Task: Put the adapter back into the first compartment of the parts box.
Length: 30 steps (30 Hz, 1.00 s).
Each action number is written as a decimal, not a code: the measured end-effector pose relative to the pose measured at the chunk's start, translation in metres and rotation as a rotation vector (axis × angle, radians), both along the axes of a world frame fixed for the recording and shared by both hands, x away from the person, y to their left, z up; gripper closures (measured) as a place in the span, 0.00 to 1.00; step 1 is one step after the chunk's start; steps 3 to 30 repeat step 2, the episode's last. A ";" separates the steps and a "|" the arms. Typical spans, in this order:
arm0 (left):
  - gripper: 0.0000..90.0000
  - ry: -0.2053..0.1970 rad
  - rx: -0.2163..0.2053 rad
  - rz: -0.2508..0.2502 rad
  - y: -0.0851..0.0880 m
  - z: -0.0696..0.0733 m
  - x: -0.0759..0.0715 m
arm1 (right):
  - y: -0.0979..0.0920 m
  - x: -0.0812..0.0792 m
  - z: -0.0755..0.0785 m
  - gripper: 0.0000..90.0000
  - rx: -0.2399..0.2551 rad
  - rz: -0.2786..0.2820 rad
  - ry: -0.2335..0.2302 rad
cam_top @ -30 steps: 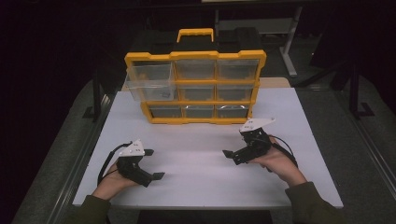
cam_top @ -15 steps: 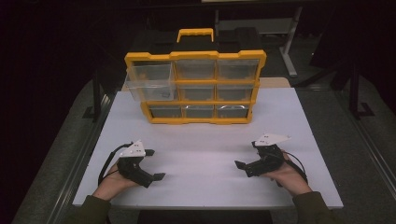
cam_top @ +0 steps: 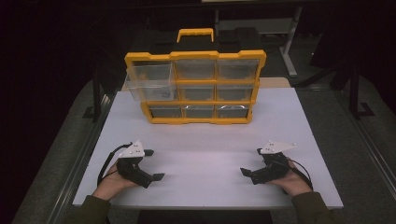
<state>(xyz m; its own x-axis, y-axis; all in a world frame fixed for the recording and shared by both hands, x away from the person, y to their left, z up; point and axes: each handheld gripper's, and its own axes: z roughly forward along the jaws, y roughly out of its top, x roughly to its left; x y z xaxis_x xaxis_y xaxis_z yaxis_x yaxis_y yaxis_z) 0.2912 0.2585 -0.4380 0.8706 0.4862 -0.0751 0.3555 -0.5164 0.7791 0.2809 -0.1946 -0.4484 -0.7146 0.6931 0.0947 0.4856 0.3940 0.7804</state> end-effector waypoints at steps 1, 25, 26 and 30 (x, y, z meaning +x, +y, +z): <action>0.00 -0.002 0.002 -0.001 0.000 0.000 0.000 | 0.000 0.000 0.000 0.00 0.001 0.005 -0.007; 0.00 -0.003 0.007 -0.001 0.000 -0.001 0.000 | 0.000 0.000 0.000 0.00 0.004 0.007 -0.009; 0.00 -0.003 0.007 -0.001 0.000 -0.001 0.000 | 0.000 0.000 0.000 0.00 0.004 0.007 -0.009; 0.00 -0.003 0.007 -0.001 0.000 -0.001 0.000 | 0.000 0.000 0.000 0.00 0.004 0.007 -0.009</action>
